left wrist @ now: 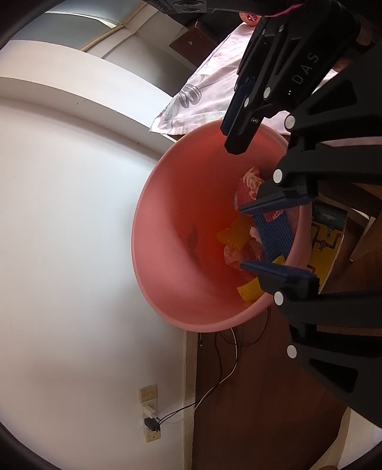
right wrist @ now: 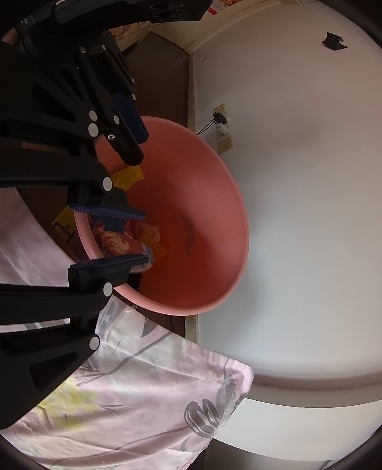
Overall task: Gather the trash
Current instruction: 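Open both tools to drop the yellow bag and wrapper into the basin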
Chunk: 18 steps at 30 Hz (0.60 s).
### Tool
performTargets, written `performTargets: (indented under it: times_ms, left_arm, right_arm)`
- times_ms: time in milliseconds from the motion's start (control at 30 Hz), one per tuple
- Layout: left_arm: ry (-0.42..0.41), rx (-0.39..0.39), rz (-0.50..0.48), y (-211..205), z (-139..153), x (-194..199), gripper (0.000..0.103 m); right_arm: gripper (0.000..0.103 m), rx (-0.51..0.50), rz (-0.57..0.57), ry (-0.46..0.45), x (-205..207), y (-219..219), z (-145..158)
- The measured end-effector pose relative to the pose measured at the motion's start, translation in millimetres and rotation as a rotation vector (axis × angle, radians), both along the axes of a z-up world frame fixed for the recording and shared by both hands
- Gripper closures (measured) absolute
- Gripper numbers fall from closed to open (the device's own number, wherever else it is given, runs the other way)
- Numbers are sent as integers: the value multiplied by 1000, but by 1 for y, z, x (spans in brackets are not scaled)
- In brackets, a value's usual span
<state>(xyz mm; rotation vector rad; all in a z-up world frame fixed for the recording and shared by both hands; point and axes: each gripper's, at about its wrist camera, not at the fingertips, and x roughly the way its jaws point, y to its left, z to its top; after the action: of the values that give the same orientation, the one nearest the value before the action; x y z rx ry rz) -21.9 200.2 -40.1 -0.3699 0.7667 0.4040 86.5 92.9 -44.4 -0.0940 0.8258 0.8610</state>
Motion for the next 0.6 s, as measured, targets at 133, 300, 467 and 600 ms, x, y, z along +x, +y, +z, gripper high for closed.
performTargets:
  times_ms: [133, 300, 467, 600]
  left_arm:
    - [-2, 2, 0, 1, 2, -1, 72]
    - [-9, 10, -1, 0, 7, -4, 71]
    - [-20, 23, 1, -2, 13, -8, 68]
    - [-32, 29, 0, -4, 20, -10, 67]
  right_arm:
    - [78, 1, -1, -4, -2, -3, 1]
    - [77, 3, -2, -15, -5, -8, 5]
    - [66, 19, -9, -28, -11, -16, 13]
    - [64, 36, -18, -46, -18, -25, 20]
